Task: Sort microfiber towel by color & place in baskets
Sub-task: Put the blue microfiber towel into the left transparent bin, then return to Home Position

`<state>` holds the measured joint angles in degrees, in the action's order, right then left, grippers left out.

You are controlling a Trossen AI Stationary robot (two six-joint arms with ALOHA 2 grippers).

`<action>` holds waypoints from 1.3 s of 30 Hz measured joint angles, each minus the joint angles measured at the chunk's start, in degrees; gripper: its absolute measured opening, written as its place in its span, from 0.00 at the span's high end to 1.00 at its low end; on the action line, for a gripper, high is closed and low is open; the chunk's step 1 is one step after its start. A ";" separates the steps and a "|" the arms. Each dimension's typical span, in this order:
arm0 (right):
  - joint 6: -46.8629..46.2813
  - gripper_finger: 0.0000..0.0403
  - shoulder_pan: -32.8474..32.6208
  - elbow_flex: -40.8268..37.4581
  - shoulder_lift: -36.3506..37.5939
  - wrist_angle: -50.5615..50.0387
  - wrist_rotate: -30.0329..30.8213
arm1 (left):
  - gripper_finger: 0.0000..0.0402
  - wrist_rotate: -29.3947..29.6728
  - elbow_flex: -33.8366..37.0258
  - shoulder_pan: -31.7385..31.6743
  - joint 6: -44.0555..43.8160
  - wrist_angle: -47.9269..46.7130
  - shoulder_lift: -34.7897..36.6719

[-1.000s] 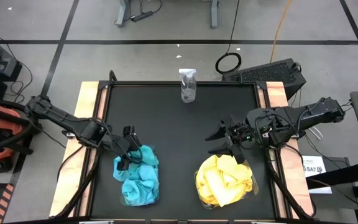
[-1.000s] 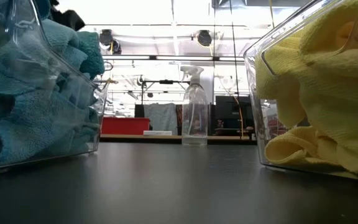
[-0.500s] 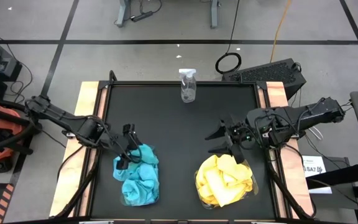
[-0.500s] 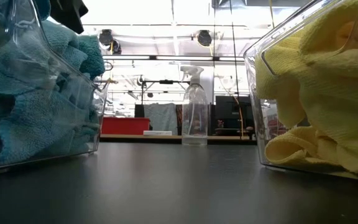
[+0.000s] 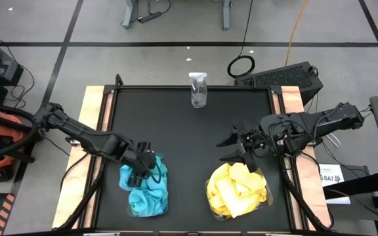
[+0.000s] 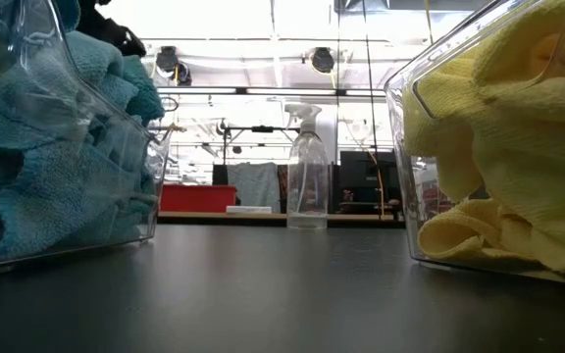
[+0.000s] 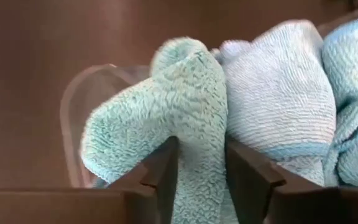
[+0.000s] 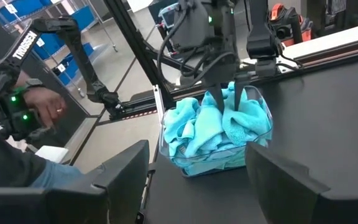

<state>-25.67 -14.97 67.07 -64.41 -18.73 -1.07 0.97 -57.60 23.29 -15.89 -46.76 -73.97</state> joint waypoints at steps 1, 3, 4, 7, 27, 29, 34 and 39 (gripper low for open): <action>-0.03 0.36 -0.01 0.01 -0.15 0.02 0.01 | 0.70 -0.91 0.00 0.00 0.01 0.00 -0.61; -0.05 0.36 -0.07 0.02 -0.28 -0.12 0.01 | 0.75 -2.01 0.00 0.00 -0.04 0.03 -1.59; -0.05 0.36 -0.17 0.02 -0.34 -0.29 0.01 | 0.77 -2.13 0.00 0.00 -0.08 0.02 -1.95; -0.05 0.36 -0.27 0.07 -0.89 -0.35 0.01 | 0.81 -2.21 0.00 -0.02 0.22 0.22 -2.80; 0.27 0.36 -0.89 0.06 -1.94 -0.75 -0.28 | 0.67 -2.86 0.02 0.00 0.74 -2.10 9.57; 0.34 0.36 -0.89 0.04 -1.93 -0.38 -0.30 | 0.61 -1.81 0.02 0.00 0.04 -3.52 11.31; 0.85 0.36 -0.89 0.04 -1.92 0.79 -0.43 | 0.50 -0.71 0.02 0.00 -0.20 -3.52 15.75; 1.15 0.36 -0.89 0.04 -1.18 0.90 -0.45 | 0.49 2.75 0.02 0.00 -0.25 -3.04 20.55</action>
<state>-24.51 -15.86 67.11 -65.59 -17.82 -1.52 3.72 -57.58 23.29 -16.14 -49.80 -53.42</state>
